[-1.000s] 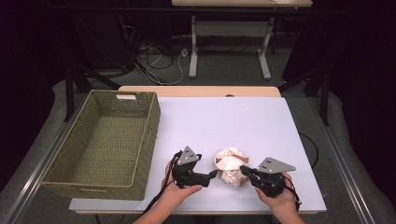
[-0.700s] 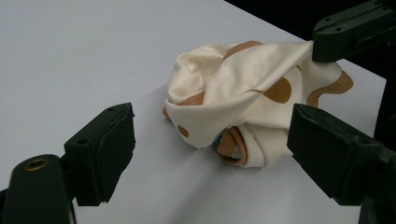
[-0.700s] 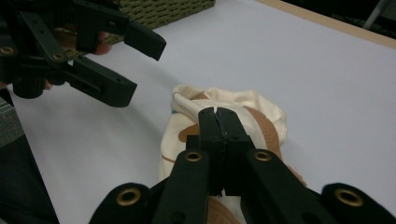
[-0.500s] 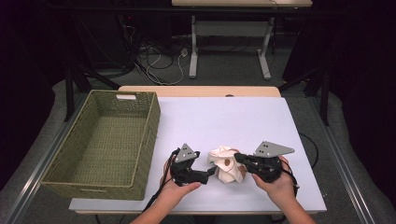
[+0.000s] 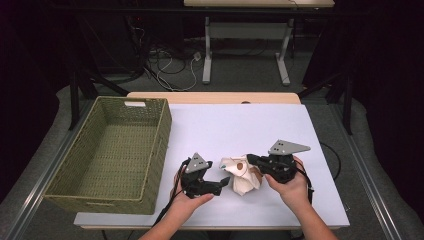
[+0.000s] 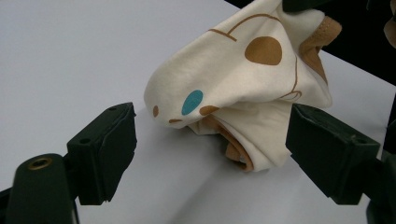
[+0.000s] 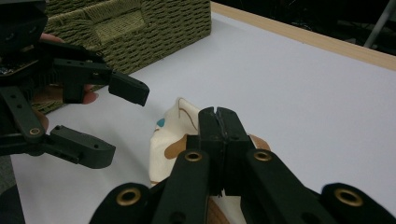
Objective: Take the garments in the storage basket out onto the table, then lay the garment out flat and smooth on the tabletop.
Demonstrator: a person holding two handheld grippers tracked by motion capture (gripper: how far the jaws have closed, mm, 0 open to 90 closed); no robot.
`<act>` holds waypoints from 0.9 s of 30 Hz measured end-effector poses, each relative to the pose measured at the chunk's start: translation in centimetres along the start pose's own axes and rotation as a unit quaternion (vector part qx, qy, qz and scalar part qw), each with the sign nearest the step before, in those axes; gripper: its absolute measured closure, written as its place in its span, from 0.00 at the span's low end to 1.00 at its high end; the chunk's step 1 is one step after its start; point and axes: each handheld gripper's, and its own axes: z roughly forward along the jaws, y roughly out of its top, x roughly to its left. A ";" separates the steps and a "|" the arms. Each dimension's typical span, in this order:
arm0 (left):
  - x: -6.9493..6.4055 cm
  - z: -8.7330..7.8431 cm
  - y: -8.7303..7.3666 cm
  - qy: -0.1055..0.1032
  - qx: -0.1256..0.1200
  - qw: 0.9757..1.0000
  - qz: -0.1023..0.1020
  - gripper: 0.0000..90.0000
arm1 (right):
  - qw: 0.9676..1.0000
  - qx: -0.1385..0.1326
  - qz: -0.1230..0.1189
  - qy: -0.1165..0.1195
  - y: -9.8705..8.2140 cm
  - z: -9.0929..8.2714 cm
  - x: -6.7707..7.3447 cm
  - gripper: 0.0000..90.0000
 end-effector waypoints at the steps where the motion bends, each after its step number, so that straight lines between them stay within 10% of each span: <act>1: 0.0 0.0 0.0 0.001 -0.001 1.000 0.001 0.18 | 1.000 0.000 0.002 0.001 0.1 0.1 0.0 1.00; 27: 0.2 0.5 -0.2 0.005 0.006 1.000 -0.001 0.19 | 1.000 -0.013 0.000 -0.008 4.4 1.4 -2.0 1.00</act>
